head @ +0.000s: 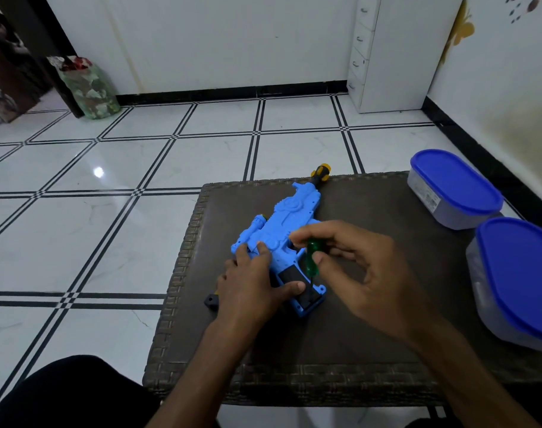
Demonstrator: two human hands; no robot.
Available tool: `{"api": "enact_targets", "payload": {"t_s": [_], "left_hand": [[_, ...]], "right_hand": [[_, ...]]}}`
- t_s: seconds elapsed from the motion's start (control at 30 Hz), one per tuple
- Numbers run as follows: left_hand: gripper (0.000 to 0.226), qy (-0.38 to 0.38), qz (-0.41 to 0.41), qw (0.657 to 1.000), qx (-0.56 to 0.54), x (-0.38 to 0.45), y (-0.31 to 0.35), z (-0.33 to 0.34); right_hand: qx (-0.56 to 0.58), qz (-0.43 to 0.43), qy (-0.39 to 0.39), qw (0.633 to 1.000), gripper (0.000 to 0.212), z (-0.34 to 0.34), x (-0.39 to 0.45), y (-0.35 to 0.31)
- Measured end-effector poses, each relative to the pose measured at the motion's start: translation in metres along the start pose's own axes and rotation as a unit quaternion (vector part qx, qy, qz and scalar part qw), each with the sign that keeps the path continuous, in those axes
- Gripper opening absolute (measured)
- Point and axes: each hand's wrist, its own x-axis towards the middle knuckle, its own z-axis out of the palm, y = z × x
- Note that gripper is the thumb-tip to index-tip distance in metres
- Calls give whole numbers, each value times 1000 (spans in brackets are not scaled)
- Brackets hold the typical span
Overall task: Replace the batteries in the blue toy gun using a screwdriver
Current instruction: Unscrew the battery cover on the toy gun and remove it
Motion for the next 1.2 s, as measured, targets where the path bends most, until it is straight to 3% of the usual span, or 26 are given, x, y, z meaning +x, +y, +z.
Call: {"api": "enact_targets", "payload": {"t_s": [0.23,0.4,0.53,0.77,0.97,1.2], "left_hand": [[97,0,5,1000,-8,0,0,0],[104,-3,-5,1000,6,1,3,0],[93,-6,-2,1000,-2,1,0,0],[96,-8,7,1000,-2,1,0,0],[95,-6,0,1000,7,2,0,1],[98,-8,3,1000,-7,-1,1,-4]], "right_hand": [[-22,-11,23,999,18,2,2,1],[10,22,8,1000,29,2,1,-1],[-10,3,-8,1000,27,4,-2,-3],[-33,-19,8,999,15,2,-1,-2],[-18,-27,-16,999,35,2,-4,-2],[-52,-31,9,998,20,1,-2,1]]}}
